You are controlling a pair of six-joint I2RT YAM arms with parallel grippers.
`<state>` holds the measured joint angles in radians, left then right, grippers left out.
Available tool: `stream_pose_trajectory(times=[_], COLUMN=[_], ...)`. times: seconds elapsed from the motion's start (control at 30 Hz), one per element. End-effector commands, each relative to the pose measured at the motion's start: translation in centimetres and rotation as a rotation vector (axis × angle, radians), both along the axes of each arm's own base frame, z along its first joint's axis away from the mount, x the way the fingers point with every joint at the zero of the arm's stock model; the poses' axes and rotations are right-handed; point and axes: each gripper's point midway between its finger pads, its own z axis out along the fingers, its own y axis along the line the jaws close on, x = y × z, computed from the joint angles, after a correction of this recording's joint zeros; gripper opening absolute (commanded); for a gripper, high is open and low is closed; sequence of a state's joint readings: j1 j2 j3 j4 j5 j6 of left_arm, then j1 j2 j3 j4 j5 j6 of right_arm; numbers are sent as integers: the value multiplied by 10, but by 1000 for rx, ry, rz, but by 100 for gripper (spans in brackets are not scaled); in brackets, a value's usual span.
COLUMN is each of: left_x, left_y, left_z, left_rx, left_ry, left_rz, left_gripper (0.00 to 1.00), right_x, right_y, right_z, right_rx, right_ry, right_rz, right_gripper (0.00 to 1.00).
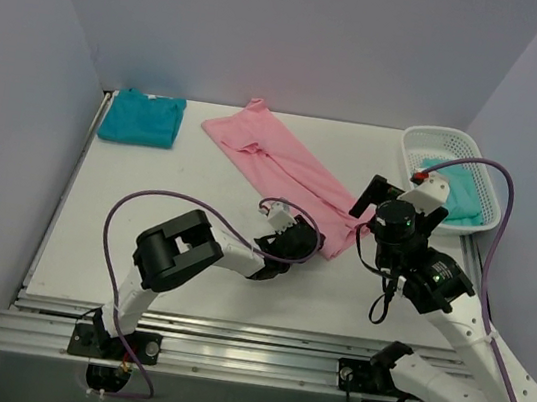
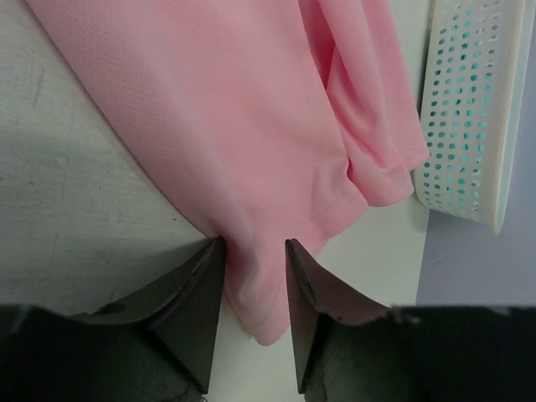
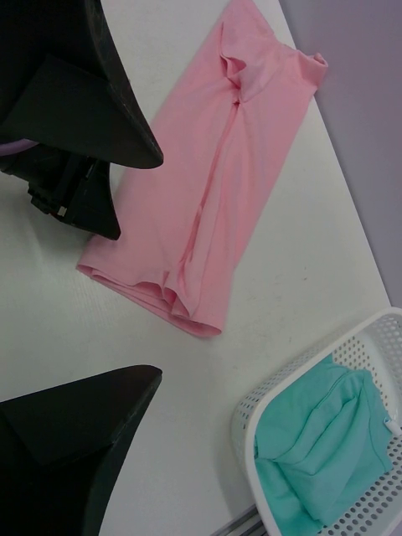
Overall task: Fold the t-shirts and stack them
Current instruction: Fold the tshirt
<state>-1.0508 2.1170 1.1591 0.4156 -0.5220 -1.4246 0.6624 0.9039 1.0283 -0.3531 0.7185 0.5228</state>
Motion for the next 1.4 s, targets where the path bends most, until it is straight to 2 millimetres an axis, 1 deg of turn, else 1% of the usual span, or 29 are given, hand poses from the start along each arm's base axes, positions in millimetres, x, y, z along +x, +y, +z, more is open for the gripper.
stream_pose_trajectory(times=[0.0,0.03,0.13,0.17,0.27,0.4,0.43,0.53,0.57,0.6,0.67,0.7,0.73,0.77,0.8,0.87,0.9,0.97,1.0,1.03,1.07,1.1,1.13,1.17,1.2,1.27,1.3,1.33,1.37], left_x=[5,5,7,7,9,12,15,12,11,10,5,-3,-8,-10,-21,-31,-42,-51,-56,-65,-66,-74,-78,-81,-87,-90,-89,-98,-93], left_y=[-2,-3,-5,-6,-5,-3,0,7,17,23,39,54,63,70,87,102,117,135,145,163,169,181,191,203,215,235,239,258,270], left_z=[-3,-3,-9,-10,-17,-22,-23,-27,-35,-33,-39,-45,-48,-41,-54,-57,-60,-61,-55,-62,-48,-51,-49,-37,-38,-29,-8,-10,11], left_rx=[-11,-19,-15,-21,-24,-2,8,38,55,60,87,110,125,121,154,172,192,222,229,267,251,278,292,289,319,354,330,399,385], left_ry=[-3,-6,7,11,17,7,4,24,47,49,70,87,97,91,122,138,156,168,175,192,175,199,200,176,194,176,136,162,109], left_rz=[-4,-7,-34,-44,-64,-92,-100,-161,-169,-172,-159,-154,-147,-136,-127,-114,-110,-89,-77,-56,-43,-29,-14,10,25,65,81,97,147], left_gripper=[42,35,27,17,4,2,2,2,2,2,2,2,2,2,2,2,2,2,2,2,2,2,2,2,2,2,2,2,2], right_x=[-2,-2,-3,-4,-4,-4,-4,-4,-3,-3,-1,-1,1,1,2,4,5,6,6,7,7,7,8,8,8,9,9,11,9], right_y=[-6,-6,-6,-6,-7,-7,-6,-5,-5,-5,-1,0,2,5,7,11,14,18,21,23,24,27,32,35,38,50,54,60,70], right_z=[2,1,2,2,3,3,2,3,3,3,4,4,3,2,1,-1,-5,-7,-10,-11,-14,-16,-18,-24,-27,-35,-42,-48,-53], right_rx=[-7,-8,-4,-5,-2,-2,-4,1,3,3,11,13,14,18,19,24,23,33,36,39,41,46,53,57,62,71,75,75,75], right_ry=[-11,-10,-14,-13,-18,-16,-13,-15,-17,-16,-20,-22,-21,-18,-16,-13,-5,-4,2,3,8,12,16,25,30,45,56,65,76], right_rz=[-26,-26,-25,-25,-26,-27,-27,-21,-22,-18,-5,-3,4,14,18,27,40,49,62,68,71,79,94,103,111,143,151,159,186], right_gripper=[100,100,100,100,100,100,100,100,100,100,100,100,100,100,100,100,100,100,100,100,100,100,100,100,100,100,100,100,100])
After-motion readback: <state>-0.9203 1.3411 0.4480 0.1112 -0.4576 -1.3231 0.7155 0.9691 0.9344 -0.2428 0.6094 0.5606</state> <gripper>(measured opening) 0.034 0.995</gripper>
